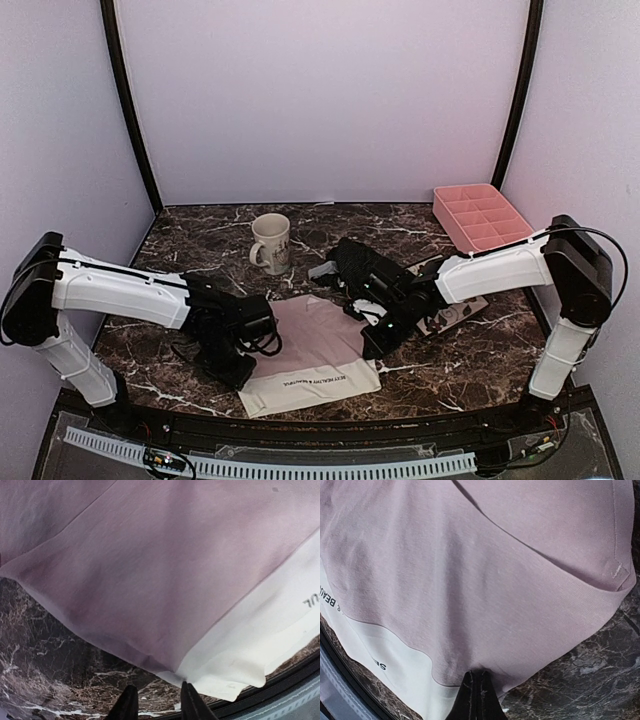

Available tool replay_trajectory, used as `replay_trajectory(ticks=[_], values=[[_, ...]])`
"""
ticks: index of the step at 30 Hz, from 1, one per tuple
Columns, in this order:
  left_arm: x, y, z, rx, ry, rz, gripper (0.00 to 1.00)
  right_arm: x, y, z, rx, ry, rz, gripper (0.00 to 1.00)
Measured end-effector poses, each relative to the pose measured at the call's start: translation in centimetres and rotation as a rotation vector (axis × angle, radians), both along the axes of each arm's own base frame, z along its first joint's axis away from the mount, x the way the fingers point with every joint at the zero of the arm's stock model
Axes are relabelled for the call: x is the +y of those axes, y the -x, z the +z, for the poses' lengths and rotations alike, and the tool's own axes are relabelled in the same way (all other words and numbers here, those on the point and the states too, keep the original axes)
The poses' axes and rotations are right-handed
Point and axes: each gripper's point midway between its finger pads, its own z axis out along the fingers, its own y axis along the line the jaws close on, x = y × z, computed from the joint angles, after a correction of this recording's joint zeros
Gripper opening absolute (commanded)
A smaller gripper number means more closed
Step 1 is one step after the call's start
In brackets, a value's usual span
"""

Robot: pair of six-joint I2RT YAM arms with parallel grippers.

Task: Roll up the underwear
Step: Smooth out the underwear at the center of the board.

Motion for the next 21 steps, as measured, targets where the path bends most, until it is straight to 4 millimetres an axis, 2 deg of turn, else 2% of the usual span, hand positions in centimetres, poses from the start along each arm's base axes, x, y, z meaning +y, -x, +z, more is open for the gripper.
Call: replay_trajectory(ticks=[6,8,14,21], values=[[-2.3,0.1,2.7,-0.038,0.163,-0.059,0.41,-0.3,0.5,0.5,0.007,0.004,0.021,0.02],[-2.9,0.3,2.8,-0.036,0.178,-0.084,0.41,-0.4,0.7,1.0,0.008,-0.002,0.024,0.03],[-4.5,1.3,1.6,-0.003,0.162,-0.171,0.39,-0.1,0.8,2.5,0.0,-0.044,0.031,0.03],[-4.4,1.4,-0.1,0.031,0.106,-0.213,0.34,0.1,1.6,1.5,0.04,-0.058,0.04,0.02]])
